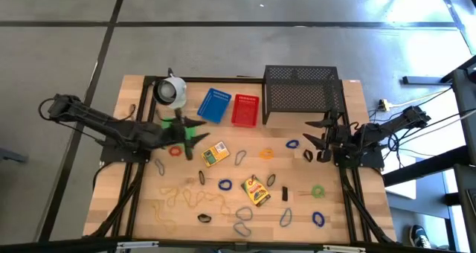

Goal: Pick & Place Office Desk Supplies
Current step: Put the blue rubber band into the red bin

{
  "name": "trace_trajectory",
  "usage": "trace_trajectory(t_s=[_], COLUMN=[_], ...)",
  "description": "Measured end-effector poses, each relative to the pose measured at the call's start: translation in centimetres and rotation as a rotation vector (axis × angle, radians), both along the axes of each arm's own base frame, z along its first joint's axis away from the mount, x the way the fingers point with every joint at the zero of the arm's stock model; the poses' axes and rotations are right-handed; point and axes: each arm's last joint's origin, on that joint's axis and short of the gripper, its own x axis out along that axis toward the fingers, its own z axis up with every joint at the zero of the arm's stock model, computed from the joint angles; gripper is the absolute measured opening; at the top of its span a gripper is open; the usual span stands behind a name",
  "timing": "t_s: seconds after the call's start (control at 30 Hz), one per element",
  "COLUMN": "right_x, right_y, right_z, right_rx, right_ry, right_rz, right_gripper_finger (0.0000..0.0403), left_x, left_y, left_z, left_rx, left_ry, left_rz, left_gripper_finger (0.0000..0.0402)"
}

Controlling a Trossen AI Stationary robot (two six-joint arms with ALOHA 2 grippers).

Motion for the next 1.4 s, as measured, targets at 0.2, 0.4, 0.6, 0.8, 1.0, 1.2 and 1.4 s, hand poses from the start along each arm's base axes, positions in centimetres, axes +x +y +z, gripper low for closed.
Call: trace_trajectory(t_s=[0.2,0.4,0.6,0.8,1.0,1.2,1.4], right_x=[0.3,0.3,0.3,0.3,0.3,0.3,0.3], right_y=[0.1,0.1,0.1,0.1,0.1,0.1,0.1], right_z=[-0.2,-0.2,-0.2,-0.2,-0.2,-0.2,-0.2], right_rx=[-0.045,-0.090,-0.115,-0.108,-0.102,-0.099,-0.098], right_ry=[0.032,0.042,0.045,0.041,0.042,0.042,0.041], right_rz=[-0.016,-0.024,-0.027,-0.033,-0.041,-0.041,-0.041], right_gripper_finger=[0.0201,0.0201,0.0201,0.0201,0.0201,0.0201,0.0201], left_x=[1.5,0.5,-2.1,-3.8,-4.6,-5.3,-5.8], left_y=[-1.3,-2.8,-3.8,-4.2,-4.7,-4.5,-4.5], left_z=[0.4,0.0,-2.7,-5.6,-8.5,-10.3,-11.5], left_rx=[-0.289,-0.724,-0.770,-0.722,-0.774,-0.795,-0.861], left_ry=[0.407,0.859,1.088,1.132,1.134,1.133,1.157], left_rz=[-0.003,0.061,0.403,0.541,0.491,0.489,0.497], left_gripper_finger=[0.0193,0.0193,0.0194,0.0194,0.0194,0.0183,0.0170])
